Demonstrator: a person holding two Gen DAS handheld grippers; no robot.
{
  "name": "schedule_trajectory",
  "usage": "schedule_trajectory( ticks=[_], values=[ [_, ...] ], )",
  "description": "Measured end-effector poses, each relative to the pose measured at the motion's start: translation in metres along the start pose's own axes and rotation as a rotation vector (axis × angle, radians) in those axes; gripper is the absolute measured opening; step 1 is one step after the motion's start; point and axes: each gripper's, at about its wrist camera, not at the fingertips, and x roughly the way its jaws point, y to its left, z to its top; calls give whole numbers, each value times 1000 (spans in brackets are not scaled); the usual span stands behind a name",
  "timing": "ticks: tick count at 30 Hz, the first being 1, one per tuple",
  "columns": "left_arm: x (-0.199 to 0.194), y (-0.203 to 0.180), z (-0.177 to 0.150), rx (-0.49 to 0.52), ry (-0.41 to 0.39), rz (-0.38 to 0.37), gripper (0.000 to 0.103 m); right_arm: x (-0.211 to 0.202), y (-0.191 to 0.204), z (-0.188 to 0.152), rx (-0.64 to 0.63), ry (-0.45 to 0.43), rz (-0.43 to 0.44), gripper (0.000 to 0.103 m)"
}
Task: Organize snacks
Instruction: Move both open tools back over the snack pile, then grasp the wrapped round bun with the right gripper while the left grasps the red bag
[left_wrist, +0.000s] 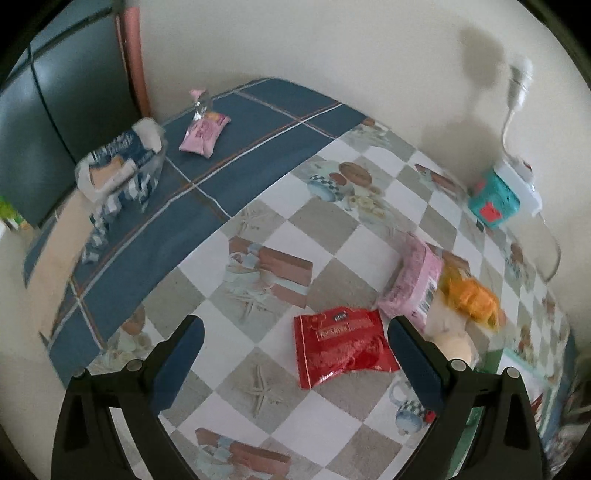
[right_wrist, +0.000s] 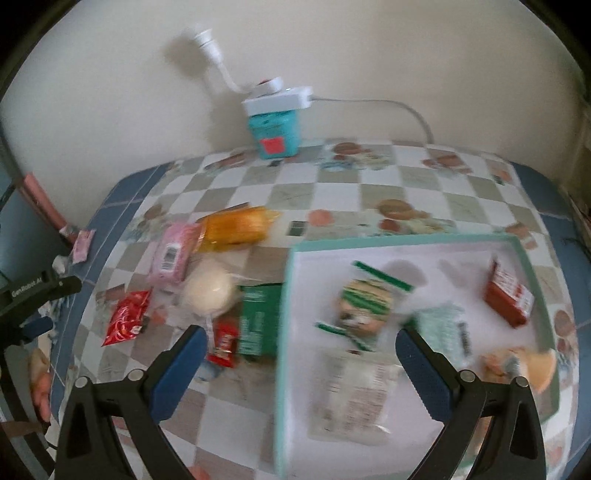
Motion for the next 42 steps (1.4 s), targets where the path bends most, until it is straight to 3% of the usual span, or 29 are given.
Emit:
schedule_trajectory(
  ticks=[13,22,30,42],
  values=[
    [58,-6,7,-75,146,-122,100,52,59,36,-18,139,39,103],
    [79,-10,8,-69,218,-165,100,85,84,45,-61,236,14,92],
    [90,-27,7,-16,247,-185,100,106,95,41,-88,294,-5,80],
    [100,-45,3,47,261,-140,99,123,108,39,-153,316,-61,75]
  ],
)
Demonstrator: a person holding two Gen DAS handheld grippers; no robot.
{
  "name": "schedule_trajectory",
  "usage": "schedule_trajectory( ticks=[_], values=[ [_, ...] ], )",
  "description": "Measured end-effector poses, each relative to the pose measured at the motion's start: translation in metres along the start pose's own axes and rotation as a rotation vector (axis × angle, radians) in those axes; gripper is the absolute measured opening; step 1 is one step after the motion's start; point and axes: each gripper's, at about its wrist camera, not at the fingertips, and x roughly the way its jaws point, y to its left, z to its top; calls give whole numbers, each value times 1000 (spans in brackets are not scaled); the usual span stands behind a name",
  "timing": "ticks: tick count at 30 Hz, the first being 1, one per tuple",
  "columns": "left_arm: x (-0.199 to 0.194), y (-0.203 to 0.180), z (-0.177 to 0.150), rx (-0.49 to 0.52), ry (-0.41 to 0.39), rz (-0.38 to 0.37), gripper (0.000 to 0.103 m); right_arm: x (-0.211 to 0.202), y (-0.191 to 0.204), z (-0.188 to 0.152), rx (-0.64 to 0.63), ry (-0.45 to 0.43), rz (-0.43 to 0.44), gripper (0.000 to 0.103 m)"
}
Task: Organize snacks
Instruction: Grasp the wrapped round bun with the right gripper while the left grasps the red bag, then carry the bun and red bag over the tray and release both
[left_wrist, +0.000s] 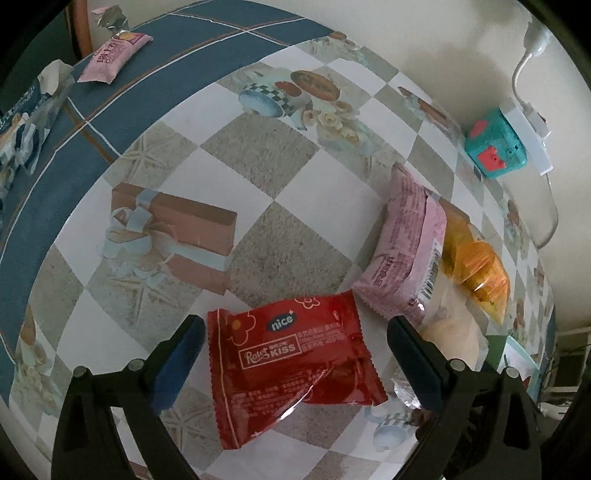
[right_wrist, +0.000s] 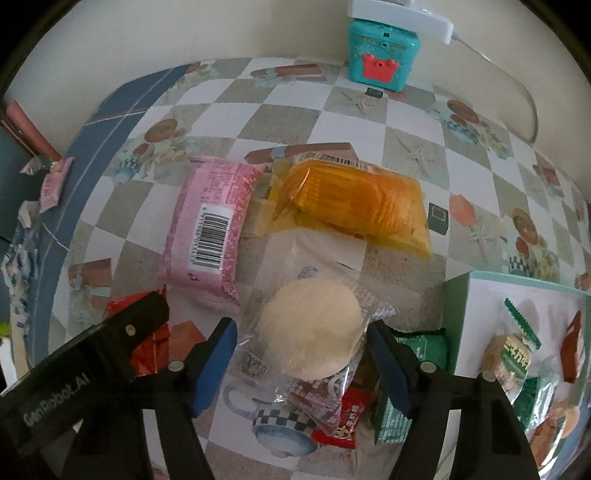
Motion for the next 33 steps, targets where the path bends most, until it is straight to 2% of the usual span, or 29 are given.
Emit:
schedule_trajectory(
  ticks=[3,4,5,6,7,10,14,25,26,33],
  values=[
    [2,-1,-1,5,6,1,99,2,4,1,-24,-1,-27,74],
    [3,-3,-1,6,6,5,99,1,5,1,-30,-6,-35,71],
    [3,-4,-2,10,5,12,94,0,5,2,-34,-10,-42,63],
    [3,-5,-2,15,3,22,91,0,4,2,-34,-11,-37,61],
    [3,-7,-3,21,-2,37,84,0,4,2,-29,-9,-31,61],
    [3,-8,-3,24,0,33,83,0,4,1,-32,-13,-30,60],
    [2,-9,-2,30,-1,24,72,-3,4,-3,-37,-17,-22,59],
    [-10,2,-1,24,-13,11,67,-22,-2,-18,6,-60,51,58],
    [-13,3,-1,24,-16,12,64,-26,-3,-20,8,-68,56,58],
    [-29,8,-5,34,-43,36,64,-48,-16,-35,69,-116,100,58]
  ],
)
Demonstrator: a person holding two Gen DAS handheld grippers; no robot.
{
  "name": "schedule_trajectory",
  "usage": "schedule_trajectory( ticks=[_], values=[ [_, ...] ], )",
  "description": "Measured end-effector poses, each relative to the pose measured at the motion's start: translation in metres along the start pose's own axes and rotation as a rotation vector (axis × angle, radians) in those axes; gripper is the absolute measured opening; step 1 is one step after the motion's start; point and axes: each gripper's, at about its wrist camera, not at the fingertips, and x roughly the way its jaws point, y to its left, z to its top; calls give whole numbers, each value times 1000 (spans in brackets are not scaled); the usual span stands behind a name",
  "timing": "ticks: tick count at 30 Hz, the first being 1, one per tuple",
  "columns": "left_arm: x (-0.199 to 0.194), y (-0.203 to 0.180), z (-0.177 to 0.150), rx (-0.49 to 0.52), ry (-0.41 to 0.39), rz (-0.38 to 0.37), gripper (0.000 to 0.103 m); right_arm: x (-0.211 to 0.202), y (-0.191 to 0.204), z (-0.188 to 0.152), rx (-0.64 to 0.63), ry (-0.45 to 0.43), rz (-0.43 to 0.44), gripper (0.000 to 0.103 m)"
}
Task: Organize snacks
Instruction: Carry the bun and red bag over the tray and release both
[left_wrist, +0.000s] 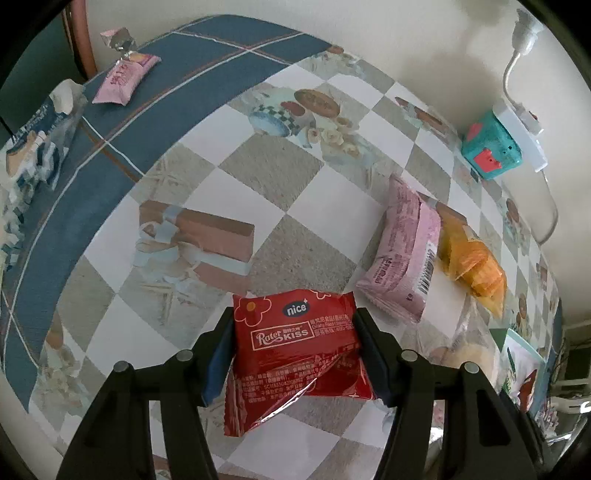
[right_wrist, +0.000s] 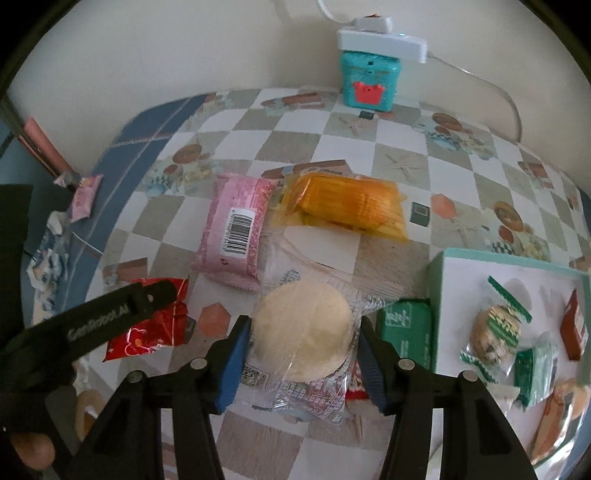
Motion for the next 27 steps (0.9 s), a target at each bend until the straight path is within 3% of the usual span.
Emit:
schedule_trajectory(
  ticks=[5,15,27],
  values=[
    [-20,-3,-3,17,-42,33,64,-17,-9,-8,36,-28,26,58],
    [-65,-21,-16,65,-148,87,64,-61,-36,-23,83,-77,-10,58],
    [-112,-71,-49,175,-259,123,64,-111,-92,-45,183,-142,-31,58]
  ],
)
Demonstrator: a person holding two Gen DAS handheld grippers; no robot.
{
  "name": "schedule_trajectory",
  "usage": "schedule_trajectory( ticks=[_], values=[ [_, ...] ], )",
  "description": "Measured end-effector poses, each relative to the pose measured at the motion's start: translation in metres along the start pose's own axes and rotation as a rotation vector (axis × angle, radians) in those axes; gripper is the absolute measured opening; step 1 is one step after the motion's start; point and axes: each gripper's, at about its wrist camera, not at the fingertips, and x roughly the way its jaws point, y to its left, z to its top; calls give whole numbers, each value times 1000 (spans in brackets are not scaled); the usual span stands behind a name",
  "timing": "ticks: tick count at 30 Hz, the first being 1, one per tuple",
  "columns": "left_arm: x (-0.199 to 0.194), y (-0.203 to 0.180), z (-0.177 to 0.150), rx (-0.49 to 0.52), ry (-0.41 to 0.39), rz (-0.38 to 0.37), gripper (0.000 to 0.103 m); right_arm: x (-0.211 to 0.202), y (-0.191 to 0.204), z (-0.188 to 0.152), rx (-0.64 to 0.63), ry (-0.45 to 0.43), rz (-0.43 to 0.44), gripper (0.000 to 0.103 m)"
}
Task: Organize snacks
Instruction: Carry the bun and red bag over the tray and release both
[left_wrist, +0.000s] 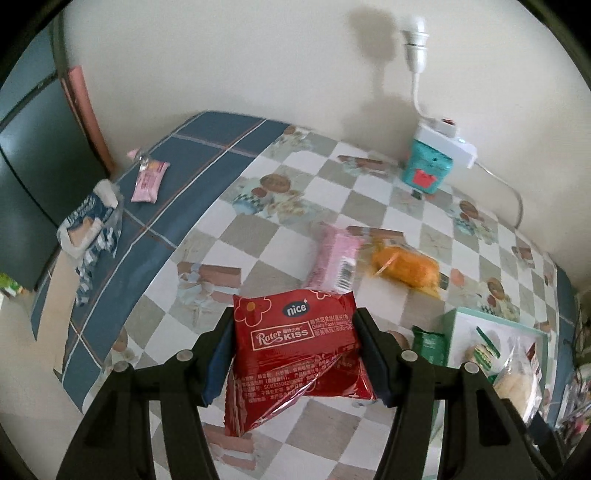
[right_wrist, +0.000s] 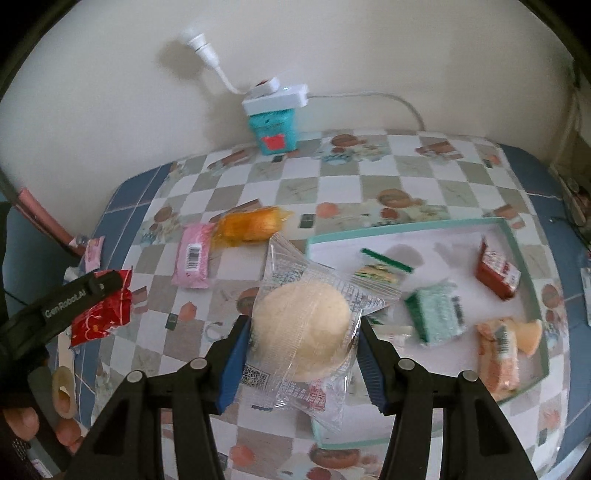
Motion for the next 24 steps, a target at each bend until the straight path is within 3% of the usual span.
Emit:
schedule_trajectory(
  ticks=[24],
  values=[
    [-28,-123,-32,216,-50,-53,64,-50,-159,14,257,-113,-94,58]
  ],
)
